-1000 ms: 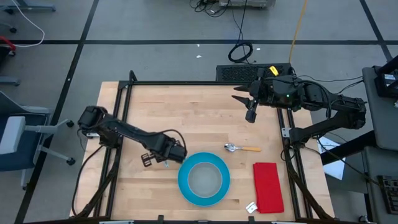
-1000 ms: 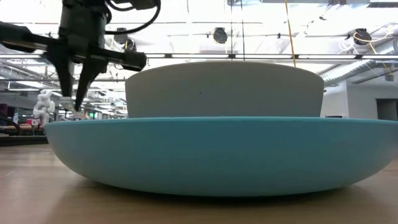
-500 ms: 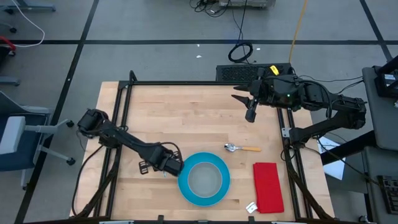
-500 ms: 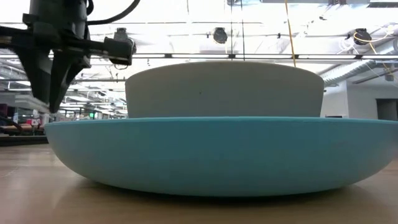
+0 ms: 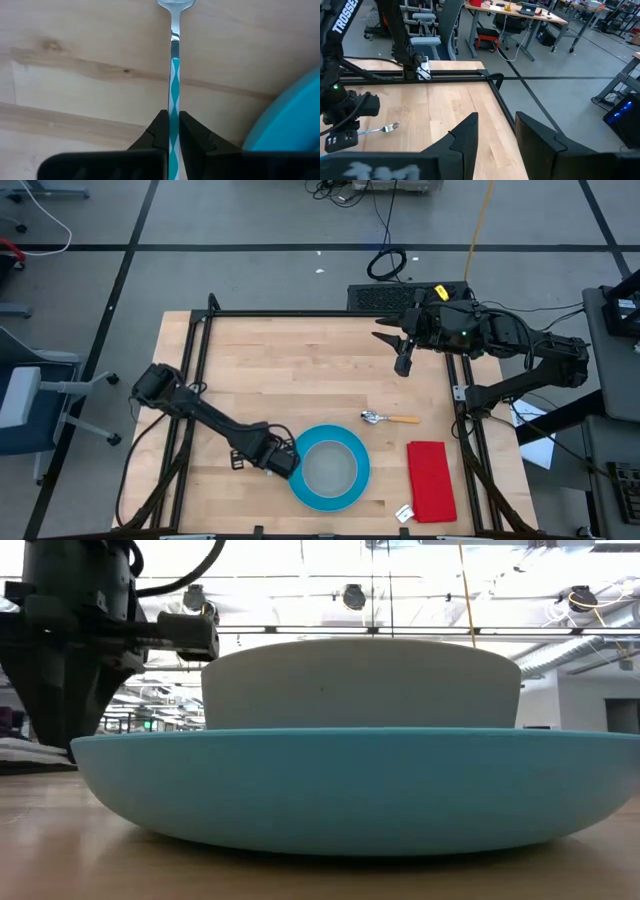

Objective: Pick and place plate/cup/fork/spoon on tray
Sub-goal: Put the blue fork beside the blue plate

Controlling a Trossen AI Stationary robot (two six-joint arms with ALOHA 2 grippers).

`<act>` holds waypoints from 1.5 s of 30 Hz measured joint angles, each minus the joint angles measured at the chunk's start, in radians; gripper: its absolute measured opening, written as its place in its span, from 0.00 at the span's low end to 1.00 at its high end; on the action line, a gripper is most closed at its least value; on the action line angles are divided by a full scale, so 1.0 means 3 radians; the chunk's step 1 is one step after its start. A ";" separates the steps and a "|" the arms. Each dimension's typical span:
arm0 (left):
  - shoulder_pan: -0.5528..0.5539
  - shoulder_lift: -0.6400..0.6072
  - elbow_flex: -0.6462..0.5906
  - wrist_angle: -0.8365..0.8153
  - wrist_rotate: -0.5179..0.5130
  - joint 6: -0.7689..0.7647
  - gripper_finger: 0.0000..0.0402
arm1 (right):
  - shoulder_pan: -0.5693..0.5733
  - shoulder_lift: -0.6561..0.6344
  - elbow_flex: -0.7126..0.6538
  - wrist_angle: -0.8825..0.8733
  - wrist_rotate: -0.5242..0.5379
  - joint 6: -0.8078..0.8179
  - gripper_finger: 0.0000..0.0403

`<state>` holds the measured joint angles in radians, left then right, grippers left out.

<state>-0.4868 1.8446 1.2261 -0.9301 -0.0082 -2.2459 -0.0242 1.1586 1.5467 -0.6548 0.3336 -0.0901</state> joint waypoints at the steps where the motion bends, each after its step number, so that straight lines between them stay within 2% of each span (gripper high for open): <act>1: -0.0016 0.0004 0.0001 0.0005 -0.0001 -0.0007 0.05 | 0.0000 -0.0001 0.0000 0.0001 0.0000 0.0001 0.30; 8: -0.0099 0.0008 0.0000 0.0099 -0.0055 -0.0064 0.07 | 0.0000 0.0000 0.0000 0.0001 0.0000 0.0002 0.30; 14: -0.0140 0.0008 0.0001 0.0192 -0.0150 -0.0062 0.04 | 0.0000 0.0000 0.0000 0.0001 0.0000 0.0003 0.30; 26: -0.0209 0.0014 0.0001 0.0212 -0.0150 -0.0060 0.06 | 0.0000 0.0000 0.0000 0.0001 0.0000 0.0006 0.30; 35: -0.0245 0.0359 0.0032 0.0403 -0.0062 0.0050 0.06 | 0.0000 0.0017 0.0000 0.0116 0.0000 0.0029 0.30; 42: -0.0265 0.0371 0.0027 0.0391 -0.0045 0.0071 0.06 | 0.0000 0.0023 0.0000 0.0203 -0.0339 0.0089 0.30; 45: -0.0288 0.0374 0.0025 0.0386 -0.0065 0.0082 0.06 | 0.0000 0.0025 0.0000 0.0210 -0.0359 0.0089 0.30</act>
<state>-0.5731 1.9568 1.2337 -0.8143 -0.0277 -2.2213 -0.0242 1.1660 1.5467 -0.5917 0.2260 -0.0635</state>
